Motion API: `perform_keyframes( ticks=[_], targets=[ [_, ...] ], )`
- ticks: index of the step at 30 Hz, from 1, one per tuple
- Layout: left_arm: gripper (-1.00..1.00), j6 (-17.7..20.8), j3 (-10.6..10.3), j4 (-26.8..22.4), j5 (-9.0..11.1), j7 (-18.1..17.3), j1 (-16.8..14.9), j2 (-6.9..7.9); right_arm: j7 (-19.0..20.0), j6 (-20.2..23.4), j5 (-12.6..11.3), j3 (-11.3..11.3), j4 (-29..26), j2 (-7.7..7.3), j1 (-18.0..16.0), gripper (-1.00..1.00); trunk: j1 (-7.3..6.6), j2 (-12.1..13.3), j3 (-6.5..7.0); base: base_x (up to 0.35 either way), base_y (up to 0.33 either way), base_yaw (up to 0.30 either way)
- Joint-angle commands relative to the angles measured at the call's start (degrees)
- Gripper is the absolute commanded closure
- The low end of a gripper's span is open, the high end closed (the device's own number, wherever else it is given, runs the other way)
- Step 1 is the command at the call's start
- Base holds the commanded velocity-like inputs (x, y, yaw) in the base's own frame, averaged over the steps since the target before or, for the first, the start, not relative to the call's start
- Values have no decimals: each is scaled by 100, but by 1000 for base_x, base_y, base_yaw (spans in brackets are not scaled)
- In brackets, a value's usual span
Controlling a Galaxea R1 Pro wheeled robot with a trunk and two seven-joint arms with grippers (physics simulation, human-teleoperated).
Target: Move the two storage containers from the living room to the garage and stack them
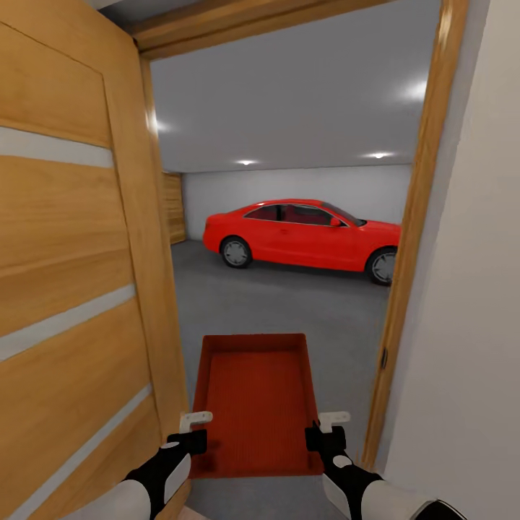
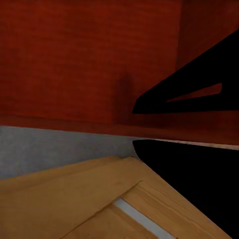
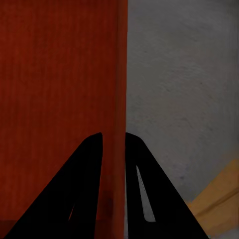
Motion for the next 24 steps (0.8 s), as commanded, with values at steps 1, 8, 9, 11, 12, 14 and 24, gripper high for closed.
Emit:
perform_keyframes(
  ticks=[1,8,9,11,12,14,24],
  targets=[
    [100,20,64,-24,-50,97,3,23,6,16,66,-358,-7,5,-3,100,4,-2,-1,246,216,-8],
    [100,20,64,-24,-51,97,3,23,6,16,64,-360,-7,1,-3,100,4,-2,-1,246,216,-51],
    [100,20,64,-22,-48,97,3,23,6,16,64,-360,-7,2,-3,100,4,-2,-1,246,216,-228],
    [100,20,64,-27,-46,97,3,23,6,16,64,-360,-7,0,-3,100,4,-2,-1,246,216,-250],
    [100,20,64,-25,-48,97,3,23,6,16,64,-360,-7,1,-3,100,4,-2,-1,246,216,-276],
    [100,20,64,-27,-47,97,3,23,6,16,64,-360,-7,0,-3,100,4,-2,-1,246,216,-280],
    [100,20,64,-28,-45,97,3,23,6,16,64,-360,-7,0,-3,100,4,-2,-1,246,216,-283]
  ],
)
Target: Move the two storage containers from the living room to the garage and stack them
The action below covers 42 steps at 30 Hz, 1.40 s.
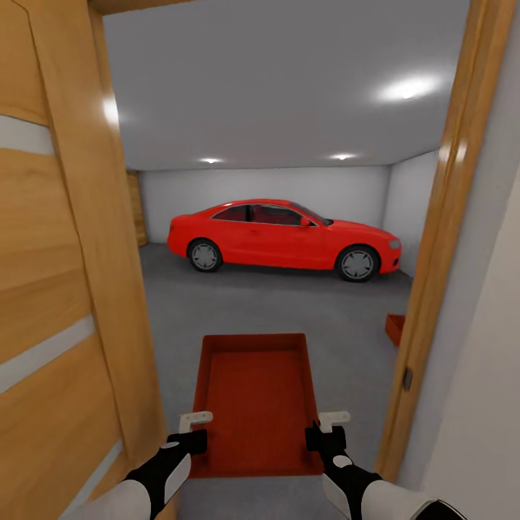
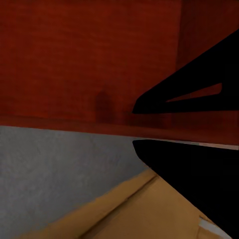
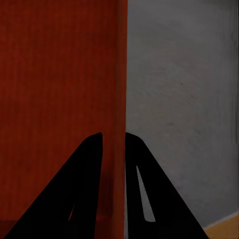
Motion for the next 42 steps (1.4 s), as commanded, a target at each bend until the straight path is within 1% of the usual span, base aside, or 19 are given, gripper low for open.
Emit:
perform_keyframes(
  ticks=[1,13,16,28,42],
  targets=[
    [100,20,69,-29,-55,90,4,27,6,14,46,-347,-3,5,-3,100,4,-2,-1,246,216,-284],
    [100,19,69,-24,-58,90,4,27,6,14,46,-347,-3,7,-3,100,4,-2,-1,246,215,-283],
    [100,19,69,-25,-58,90,4,30,6,14,48,-347,-3,8,-3,100,4,-2,-1,227,170,-176],
    [100,20,69,-28,-38,103,4,21,6,14,46,-346,-3,5,-3,100,4,-2,-1,48,19,-13],
    [100,17,69,-21,-23,117,4,27,6,17,46,-345,-3,9,-3,100,4,-2,-1,305,0,0]
  ],
)
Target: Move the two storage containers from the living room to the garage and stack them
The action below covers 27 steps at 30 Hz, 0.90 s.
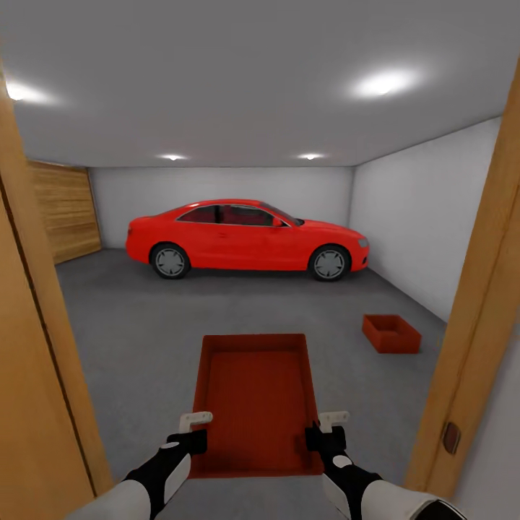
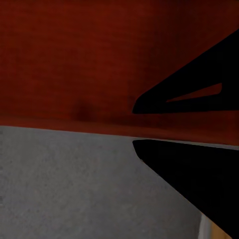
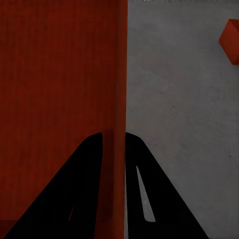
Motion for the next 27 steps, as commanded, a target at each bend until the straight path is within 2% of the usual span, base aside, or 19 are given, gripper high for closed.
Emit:
perform_keyframes(
  ticks=[1,27],
  targets=[
    [100,20,86,-24,-48,124,2,20,7,16,64,-363,-9,4,-2,100,4,-2,-1,321,0,0],
    [100,19,84,-26,-39,115,2,29,7,19,64,-364,-9,-4,-2,100,4,-2,-1,322,0,0]
  ],
)
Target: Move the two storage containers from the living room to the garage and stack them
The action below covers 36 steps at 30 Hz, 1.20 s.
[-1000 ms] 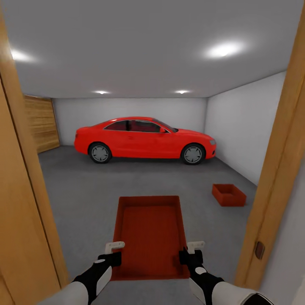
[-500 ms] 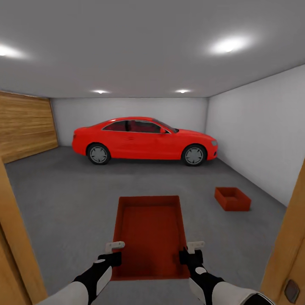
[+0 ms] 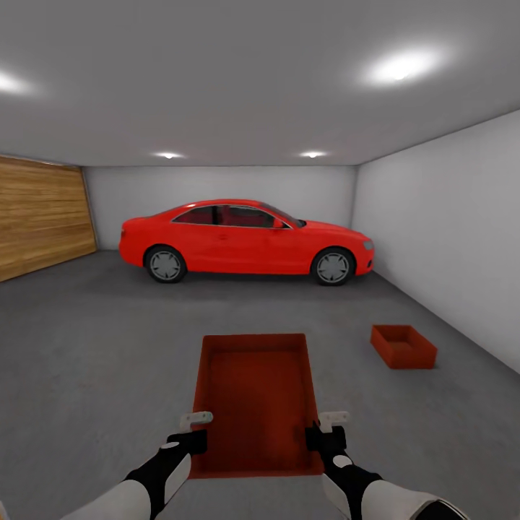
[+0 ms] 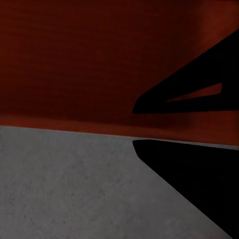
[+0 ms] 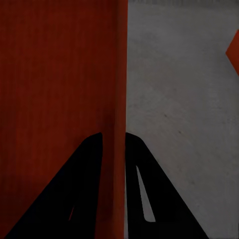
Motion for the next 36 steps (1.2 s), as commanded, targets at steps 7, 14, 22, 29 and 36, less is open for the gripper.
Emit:
perform_keyframes(
  ticks=[7,14,22,29,36],
  targets=[
    [100,20,91,-28,-54,102,2,36,4,14,24,-335,-3,2,-1,100,4,-2,-1,322,0,0],
    [100,22,91,-31,-54,102,1,36,4,10,24,-336,-3,2,-1,100,4,-2,-1,322,0,0],
    [100,20,91,-30,-54,102,1,36,4,6,24,-334,-3,2,-1,100,4,-2,-1,322,0,0],
    [100,22,91,-26,-54,102,1,36,4,5,24,-336,-3,2,-1,100,4,-2,-1,322,0,0],
    [100,19,91,-26,-62,102,1,36,4,6,24,-336,-3,4,-1,100,4,-2,-1,322,0,0]
  ],
)
